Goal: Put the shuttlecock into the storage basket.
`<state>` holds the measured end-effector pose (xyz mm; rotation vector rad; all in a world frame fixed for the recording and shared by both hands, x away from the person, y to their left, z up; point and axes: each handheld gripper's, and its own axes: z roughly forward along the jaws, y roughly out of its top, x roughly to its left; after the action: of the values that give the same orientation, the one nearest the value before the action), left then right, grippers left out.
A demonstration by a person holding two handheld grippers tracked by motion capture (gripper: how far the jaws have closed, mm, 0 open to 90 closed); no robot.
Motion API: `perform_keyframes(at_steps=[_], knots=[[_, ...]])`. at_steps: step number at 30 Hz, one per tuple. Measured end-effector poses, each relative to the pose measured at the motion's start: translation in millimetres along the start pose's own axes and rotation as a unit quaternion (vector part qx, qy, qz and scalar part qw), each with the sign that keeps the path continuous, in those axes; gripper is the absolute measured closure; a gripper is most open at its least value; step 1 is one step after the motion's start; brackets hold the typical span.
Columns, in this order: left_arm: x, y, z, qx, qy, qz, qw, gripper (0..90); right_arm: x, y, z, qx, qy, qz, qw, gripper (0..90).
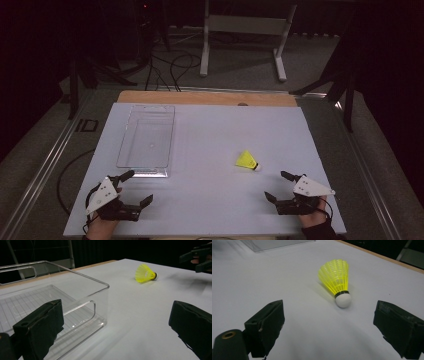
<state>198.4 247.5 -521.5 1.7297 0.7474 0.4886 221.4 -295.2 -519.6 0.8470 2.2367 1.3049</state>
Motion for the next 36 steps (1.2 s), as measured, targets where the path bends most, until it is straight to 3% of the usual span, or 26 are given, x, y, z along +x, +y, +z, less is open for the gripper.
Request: perform_keyframes(at_steps=[13,23,29,31,36], knots=[[0.1,-0.9,1.5,0.0,-0.004,-0.002,1.0,0.6,0.2,-0.1,0.4,0.009,-0.011,0.003,0.9999,9.0],[0.0,-1.1,0.5,0.0,-0.007,0.0,1.0,0.5,2.2,8.2,-4.0,0.017,-0.003,0.009,0.9998,7.8],[-0.1,-1.3,1.3,0.002,-0.007,0.0,1.0,0.6,2.0,18.3,-12.6,0.021,-0.009,0.002,0.9997,7.8],[-0.1,-1.3,1.5,0.003,-0.008,0.001,1.0,0.5,0.1,25.3,-19.9,0.009,0.003,0.014,0.9999,7.8],[-0.4,-1.2,1.4,0.003,-0.006,0.002,1.0,0.5,-0.6,41.1,-31.1,0.005,0.013,0.015,0.9998,7.8]])
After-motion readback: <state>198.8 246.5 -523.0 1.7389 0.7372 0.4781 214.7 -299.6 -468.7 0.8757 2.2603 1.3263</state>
